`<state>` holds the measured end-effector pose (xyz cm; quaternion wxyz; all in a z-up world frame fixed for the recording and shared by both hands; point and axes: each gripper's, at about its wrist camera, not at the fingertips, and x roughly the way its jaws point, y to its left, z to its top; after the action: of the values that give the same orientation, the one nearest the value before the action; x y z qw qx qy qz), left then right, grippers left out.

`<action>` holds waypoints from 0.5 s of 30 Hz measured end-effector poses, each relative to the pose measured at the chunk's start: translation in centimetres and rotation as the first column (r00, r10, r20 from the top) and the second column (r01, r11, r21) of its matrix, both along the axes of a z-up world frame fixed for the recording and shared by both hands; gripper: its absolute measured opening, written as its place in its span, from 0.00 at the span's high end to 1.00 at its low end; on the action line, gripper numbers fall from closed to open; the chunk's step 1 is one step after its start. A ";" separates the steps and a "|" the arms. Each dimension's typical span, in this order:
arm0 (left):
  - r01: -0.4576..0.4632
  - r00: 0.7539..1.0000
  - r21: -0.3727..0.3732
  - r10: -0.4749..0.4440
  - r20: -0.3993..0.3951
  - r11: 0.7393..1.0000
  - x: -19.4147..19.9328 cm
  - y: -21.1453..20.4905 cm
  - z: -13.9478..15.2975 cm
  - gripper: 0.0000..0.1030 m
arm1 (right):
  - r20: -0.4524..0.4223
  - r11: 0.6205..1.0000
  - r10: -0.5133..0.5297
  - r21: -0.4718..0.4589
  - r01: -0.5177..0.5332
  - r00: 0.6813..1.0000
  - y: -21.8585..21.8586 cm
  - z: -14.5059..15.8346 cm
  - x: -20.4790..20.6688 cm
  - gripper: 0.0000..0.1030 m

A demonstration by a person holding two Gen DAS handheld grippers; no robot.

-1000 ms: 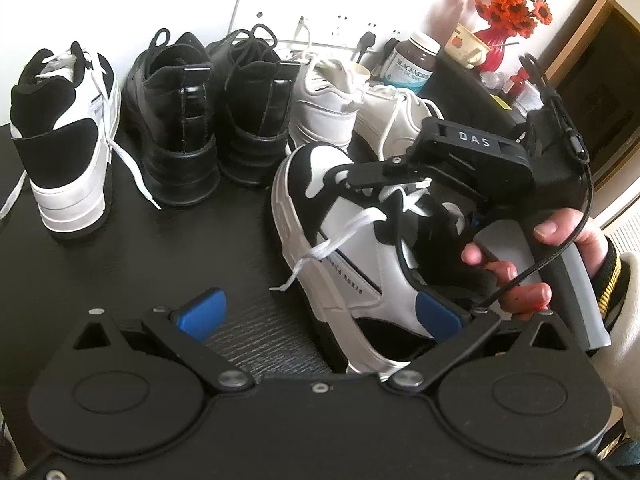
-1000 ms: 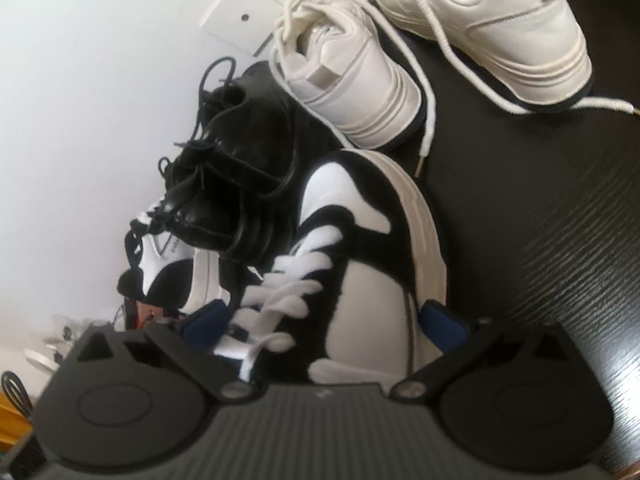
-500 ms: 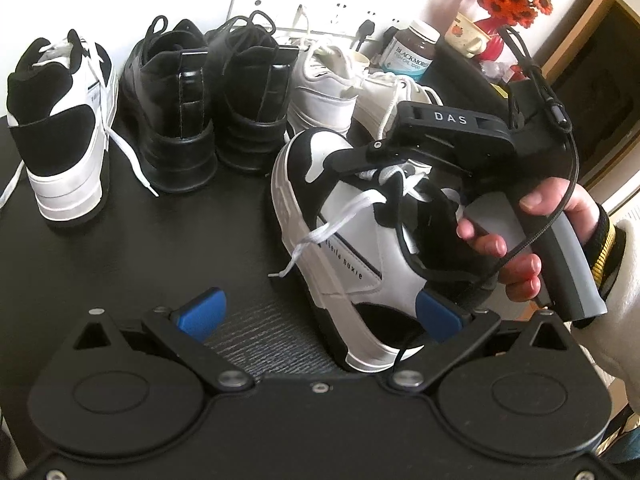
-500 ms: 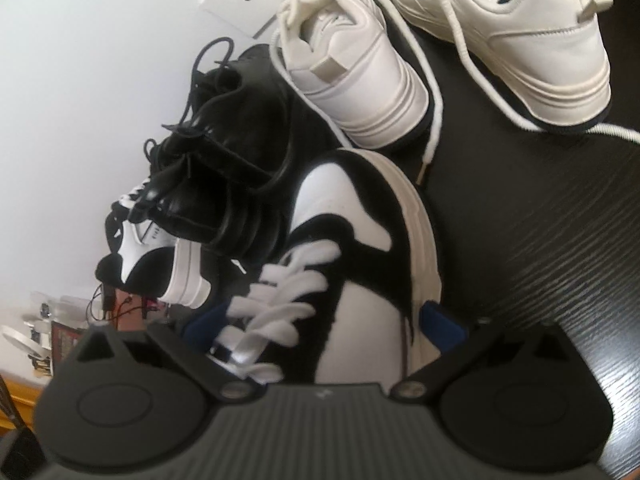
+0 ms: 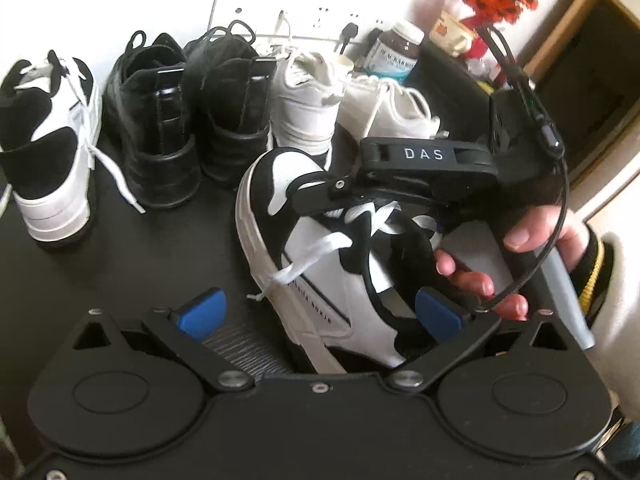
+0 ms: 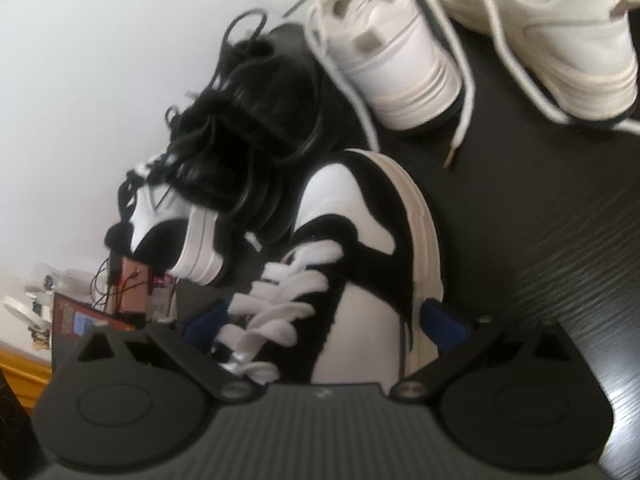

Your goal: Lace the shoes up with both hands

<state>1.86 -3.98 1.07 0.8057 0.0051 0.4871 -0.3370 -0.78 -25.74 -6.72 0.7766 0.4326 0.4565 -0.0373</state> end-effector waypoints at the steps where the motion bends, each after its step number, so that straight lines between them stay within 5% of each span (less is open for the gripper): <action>1: 0.004 1.000 0.014 -0.004 -0.003 1.000 -0.2 0.3 0.0 0.00 | -0.002 1.000 0.008 0.005 -0.008 1.000 0.9 0.0 0.0 0.01; 6: 0.011 1.000 0.044 -0.010 -0.028 0.999 -1.5 3.4 -0.1 0.00 | -0.014 0.997 0.027 0.070 -0.026 1.000 5.3 -0.2 -0.1 0.01; 15: -0.120 0.992 0.122 0.125 -0.030 0.985 -2.3 10.8 0.1 0.00 | -0.055 0.990 0.080 0.119 -0.073 0.995 12.9 -0.3 1.0 0.00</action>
<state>-0.46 6.84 1.18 0.8138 0.0170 0.5209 -0.2570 0.20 -12.85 -6.98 0.7370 0.4579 0.4971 0.0065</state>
